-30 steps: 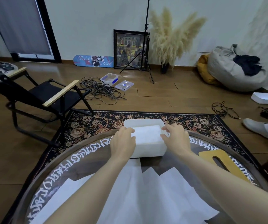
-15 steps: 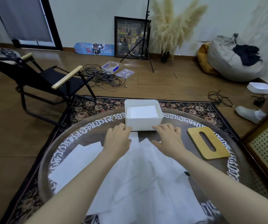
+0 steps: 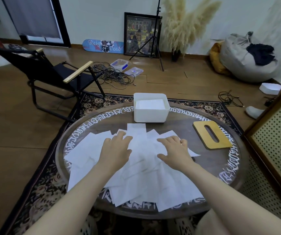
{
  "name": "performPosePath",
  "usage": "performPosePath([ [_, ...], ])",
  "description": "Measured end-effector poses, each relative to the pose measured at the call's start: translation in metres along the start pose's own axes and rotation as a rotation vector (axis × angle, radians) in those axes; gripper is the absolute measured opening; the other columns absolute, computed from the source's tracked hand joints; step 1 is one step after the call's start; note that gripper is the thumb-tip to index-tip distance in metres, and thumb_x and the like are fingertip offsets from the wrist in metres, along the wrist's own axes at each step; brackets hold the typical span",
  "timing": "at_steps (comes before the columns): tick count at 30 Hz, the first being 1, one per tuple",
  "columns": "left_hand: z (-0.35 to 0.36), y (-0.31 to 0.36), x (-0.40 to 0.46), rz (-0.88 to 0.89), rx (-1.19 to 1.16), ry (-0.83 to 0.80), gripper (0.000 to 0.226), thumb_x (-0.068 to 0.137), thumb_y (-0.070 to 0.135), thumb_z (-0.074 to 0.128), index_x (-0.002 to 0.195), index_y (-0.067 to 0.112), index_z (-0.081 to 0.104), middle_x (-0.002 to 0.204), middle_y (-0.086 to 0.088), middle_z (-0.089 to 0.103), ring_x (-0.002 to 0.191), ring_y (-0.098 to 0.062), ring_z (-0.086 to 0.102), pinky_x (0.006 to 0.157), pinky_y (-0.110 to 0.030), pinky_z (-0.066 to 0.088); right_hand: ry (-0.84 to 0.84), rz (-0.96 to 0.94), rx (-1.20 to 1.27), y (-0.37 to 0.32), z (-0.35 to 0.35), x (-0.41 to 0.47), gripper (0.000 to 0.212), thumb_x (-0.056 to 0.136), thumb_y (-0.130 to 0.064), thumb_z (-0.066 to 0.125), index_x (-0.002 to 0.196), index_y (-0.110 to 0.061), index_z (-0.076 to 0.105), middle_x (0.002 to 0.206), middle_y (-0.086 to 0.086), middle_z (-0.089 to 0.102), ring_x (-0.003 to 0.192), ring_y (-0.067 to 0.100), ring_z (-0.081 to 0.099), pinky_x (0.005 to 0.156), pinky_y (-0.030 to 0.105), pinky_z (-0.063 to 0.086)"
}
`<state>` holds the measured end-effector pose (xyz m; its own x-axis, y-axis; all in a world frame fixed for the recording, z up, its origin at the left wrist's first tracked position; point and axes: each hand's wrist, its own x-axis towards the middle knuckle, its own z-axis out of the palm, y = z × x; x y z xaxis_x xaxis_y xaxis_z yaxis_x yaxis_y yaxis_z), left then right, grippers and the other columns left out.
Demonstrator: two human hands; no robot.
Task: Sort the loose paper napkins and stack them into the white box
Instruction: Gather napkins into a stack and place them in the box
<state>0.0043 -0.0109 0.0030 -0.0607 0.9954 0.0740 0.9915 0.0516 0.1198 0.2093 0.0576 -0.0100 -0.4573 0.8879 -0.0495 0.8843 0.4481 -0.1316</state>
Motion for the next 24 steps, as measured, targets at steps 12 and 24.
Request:
performPosePath([
  [12, 0.022, 0.053, -0.004, 0.133, -0.017, -0.101, 0.043, 0.098, 0.03, 0.045, 0.14, 0.022, 0.039, 0.148, -0.002, 0.029, 0.122, -0.021, 0.048, 0.094, -0.033, 0.032, -0.088, 0.115, -0.039, 0.078, 0.012, -0.029, 0.062, 0.089, -0.024, 0.059, 0.145, -0.03, 0.033, 0.14, -0.007, 0.039, 0.135, 0.016, 0.02, 0.102, 0.035, 0.016],
  [24, 0.035, 0.091, 0.004, 0.208, -0.048, -0.13, 0.04, 0.099, 0.028, 0.044, 0.138, 0.021, 0.04, 0.148, -0.003, 0.029, 0.121, -0.023, 0.048, 0.098, -0.034, 0.031, 0.167, 0.085, 0.066, 0.087, 0.018, -0.017, 0.021, 0.094, -0.031, 0.057, 0.109, -0.031, 0.071, 0.107, -0.011, 0.064, 0.118, 0.012, 0.043, 0.088, 0.031, 0.018],
])
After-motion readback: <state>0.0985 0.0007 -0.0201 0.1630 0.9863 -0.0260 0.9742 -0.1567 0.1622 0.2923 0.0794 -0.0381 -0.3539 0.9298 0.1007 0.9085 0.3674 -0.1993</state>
